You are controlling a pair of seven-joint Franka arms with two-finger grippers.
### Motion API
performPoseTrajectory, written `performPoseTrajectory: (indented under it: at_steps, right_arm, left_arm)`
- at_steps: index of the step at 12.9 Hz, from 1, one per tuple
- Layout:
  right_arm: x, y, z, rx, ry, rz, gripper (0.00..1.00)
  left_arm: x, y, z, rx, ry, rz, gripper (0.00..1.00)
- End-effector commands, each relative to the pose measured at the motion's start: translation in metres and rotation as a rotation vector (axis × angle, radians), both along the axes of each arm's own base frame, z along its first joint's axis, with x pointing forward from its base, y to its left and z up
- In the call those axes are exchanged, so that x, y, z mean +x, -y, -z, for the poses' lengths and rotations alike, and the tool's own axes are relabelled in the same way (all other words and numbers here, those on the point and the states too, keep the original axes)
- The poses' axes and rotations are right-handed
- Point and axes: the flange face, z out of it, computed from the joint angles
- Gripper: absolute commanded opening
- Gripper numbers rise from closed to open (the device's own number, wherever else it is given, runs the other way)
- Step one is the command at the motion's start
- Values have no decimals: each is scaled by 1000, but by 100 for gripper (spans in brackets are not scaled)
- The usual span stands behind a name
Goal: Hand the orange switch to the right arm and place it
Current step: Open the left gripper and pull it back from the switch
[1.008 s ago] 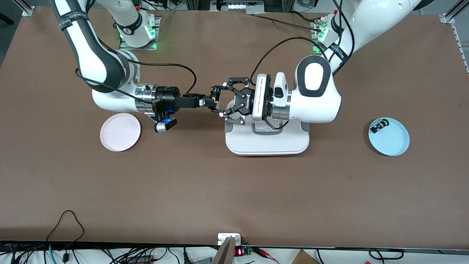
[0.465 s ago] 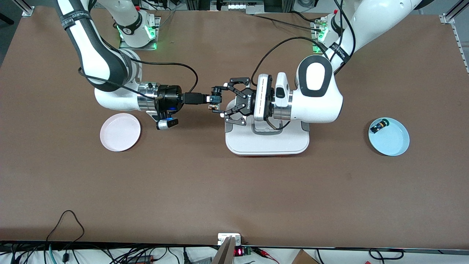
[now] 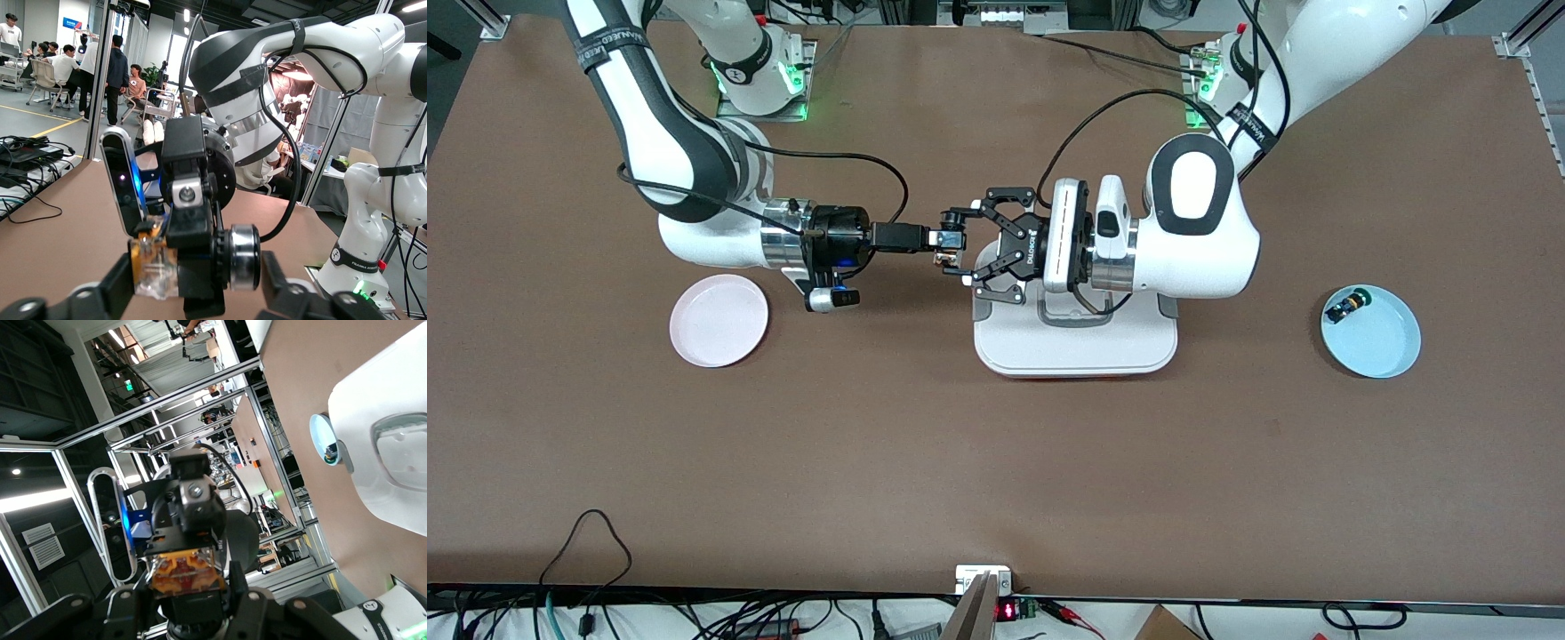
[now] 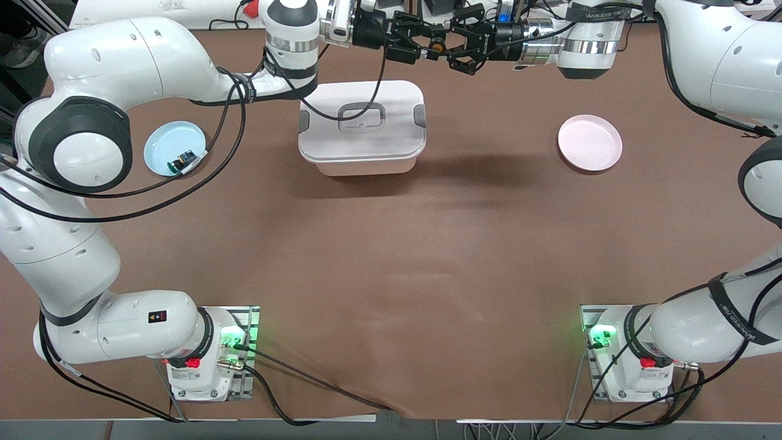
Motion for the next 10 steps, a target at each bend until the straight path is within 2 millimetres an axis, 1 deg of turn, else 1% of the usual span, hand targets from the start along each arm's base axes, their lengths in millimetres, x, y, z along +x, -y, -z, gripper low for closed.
performPoseTrajectory:
  at_steps: [1, 4, 6, 7, 8, 9, 10]
  right_arm:
    - [-4, -2, -10, 15, 26, 13, 25]
    - [-3, -2, -12, 30, 20, 22, 24]
    - [1, 5, -14, 32, 25, 34, 23]
    - [1, 7, -18, 35, 33, 35, 23]
    - [3, 11, -21, 35, 37, 41, 23]
    - [4, 14, -23, 36, 39, 44, 23]
    - [5, 17, -24, 40, 43, 40, 21]
  left_arm:
    - [-4, -4, -4, -15, -4, -1, 100]
    - [3, -19, -8, -35, -27, 16, 100]
    - [14, -52, -12, -65, -98, 56, 100]
    - [20, -73, -14, -78, -153, 84, 100]
    - [21, -88, -14, -35, -177, 131, 100]
    - [27, -113, -15, 44, -203, 154, 100]
    - [29, -126, -19, 101, -242, 181, 100]
